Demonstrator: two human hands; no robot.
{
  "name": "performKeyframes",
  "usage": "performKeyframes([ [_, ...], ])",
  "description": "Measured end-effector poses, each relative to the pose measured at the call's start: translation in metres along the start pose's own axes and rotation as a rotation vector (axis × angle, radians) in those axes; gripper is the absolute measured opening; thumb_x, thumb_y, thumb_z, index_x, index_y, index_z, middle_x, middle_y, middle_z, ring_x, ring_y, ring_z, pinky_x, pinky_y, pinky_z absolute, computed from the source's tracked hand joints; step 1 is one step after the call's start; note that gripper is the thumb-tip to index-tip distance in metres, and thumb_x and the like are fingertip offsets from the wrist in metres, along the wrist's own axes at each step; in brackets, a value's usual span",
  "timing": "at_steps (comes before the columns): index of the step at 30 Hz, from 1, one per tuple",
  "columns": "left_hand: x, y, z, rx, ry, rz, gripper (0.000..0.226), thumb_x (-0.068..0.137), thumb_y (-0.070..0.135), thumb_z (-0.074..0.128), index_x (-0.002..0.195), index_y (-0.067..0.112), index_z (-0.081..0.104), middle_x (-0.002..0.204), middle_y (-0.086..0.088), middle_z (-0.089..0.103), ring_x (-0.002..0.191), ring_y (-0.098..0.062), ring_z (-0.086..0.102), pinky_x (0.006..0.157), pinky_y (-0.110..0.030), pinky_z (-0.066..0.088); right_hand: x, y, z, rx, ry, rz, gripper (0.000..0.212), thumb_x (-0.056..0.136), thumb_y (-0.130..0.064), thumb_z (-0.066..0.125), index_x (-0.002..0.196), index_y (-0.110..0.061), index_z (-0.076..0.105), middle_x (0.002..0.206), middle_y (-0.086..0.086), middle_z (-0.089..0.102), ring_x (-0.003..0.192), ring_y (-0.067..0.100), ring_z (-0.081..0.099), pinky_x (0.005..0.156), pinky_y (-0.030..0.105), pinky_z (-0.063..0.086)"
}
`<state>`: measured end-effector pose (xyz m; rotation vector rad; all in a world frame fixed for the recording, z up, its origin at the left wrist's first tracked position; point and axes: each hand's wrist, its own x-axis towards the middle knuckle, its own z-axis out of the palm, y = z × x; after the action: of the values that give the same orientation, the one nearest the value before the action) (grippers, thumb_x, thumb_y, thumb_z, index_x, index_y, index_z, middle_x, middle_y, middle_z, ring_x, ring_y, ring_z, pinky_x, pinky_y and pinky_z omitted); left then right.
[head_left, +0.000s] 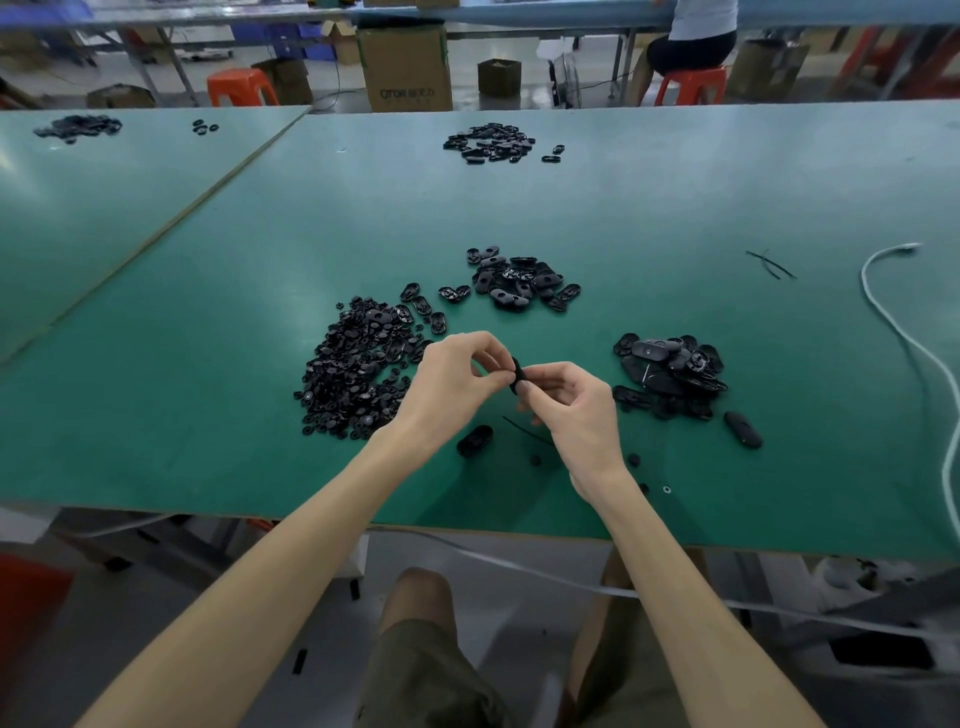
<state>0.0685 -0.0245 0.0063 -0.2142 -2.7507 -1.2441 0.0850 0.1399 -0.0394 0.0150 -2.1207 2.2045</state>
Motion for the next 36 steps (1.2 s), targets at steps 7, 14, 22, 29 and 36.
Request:
performKeyframes([
  [7, 0.0037, -0.0016, -0.0014, -0.176, -0.002, -0.08, 0.016, 0.084, 0.013, 0.083, 0.089, 0.021, 0.071, 0.097, 0.001, 0.074, 0.082, -0.014, 0.072, 0.073, -0.023, 0.053, 0.0002, -0.0005, -0.0003, 0.06, -0.014, 0.0, 0.01, 0.091, -0.004, 0.078, 0.096, -0.012, 0.075, 0.086, 0.004, 0.08, 0.074, 0.015, 0.075, 0.058, 0.021, 0.053],
  [14, 0.0014, -0.004, 0.0028, -0.562, -0.083, -0.242, 0.026, 0.09, 0.006, 0.077, 0.111, -0.001, 0.064, 0.104, -0.019, 0.076, 0.083, -0.019, 0.073, 0.077, -0.035, 0.063, 0.0016, 0.0007, -0.0011, 0.104, -0.013, -0.025, 0.012, 0.09, -0.004, 0.079, 0.097, -0.012, 0.076, 0.089, 0.005, 0.081, 0.072, 0.016, 0.074, 0.057, 0.021, 0.053],
  [22, 0.0013, -0.0042, 0.0048, -0.639, -0.115, -0.176, 0.007, 0.095, 0.005, 0.071, 0.1, 0.001, 0.068, 0.091, -0.013, 0.079, 0.08, -0.023, 0.076, 0.079, -0.035, 0.062, 0.0023, 0.0046, -0.0014, 0.069, 0.003, -0.021, 0.01, 0.089, -0.016, 0.082, 0.095, -0.018, 0.074, 0.089, 0.002, 0.08, 0.074, 0.012, 0.072, 0.053, 0.02, 0.048],
  [29, 0.0016, -0.0059, 0.0003, -0.651, -0.132, -0.128, 0.016, 0.098, 0.004, 0.067, 0.113, 0.004, 0.072, 0.093, -0.017, 0.077, 0.077, -0.024, 0.074, 0.071, -0.035, 0.063, 0.0042, 0.0048, -0.0003, 0.083, 0.067, -0.022, 0.013, 0.094, -0.019, 0.078, 0.104, -0.016, 0.07, 0.092, -0.007, 0.077, 0.076, 0.008, 0.067, 0.058, 0.022, 0.05],
  [36, -0.0012, -0.0037, 0.0026, -0.572, -0.172, -0.094, 0.024, 0.094, 0.001, 0.07, 0.114, 0.012, 0.078, 0.092, -0.011, 0.07, 0.074, -0.015, 0.069, 0.063, -0.028, 0.059, 0.0043, 0.0044, -0.0018, 0.108, 0.068, -0.028, 0.004, 0.095, -0.01, 0.075, 0.098, -0.013, 0.074, 0.081, -0.002, 0.077, 0.071, 0.011, 0.069, 0.057, 0.023, 0.05],
])
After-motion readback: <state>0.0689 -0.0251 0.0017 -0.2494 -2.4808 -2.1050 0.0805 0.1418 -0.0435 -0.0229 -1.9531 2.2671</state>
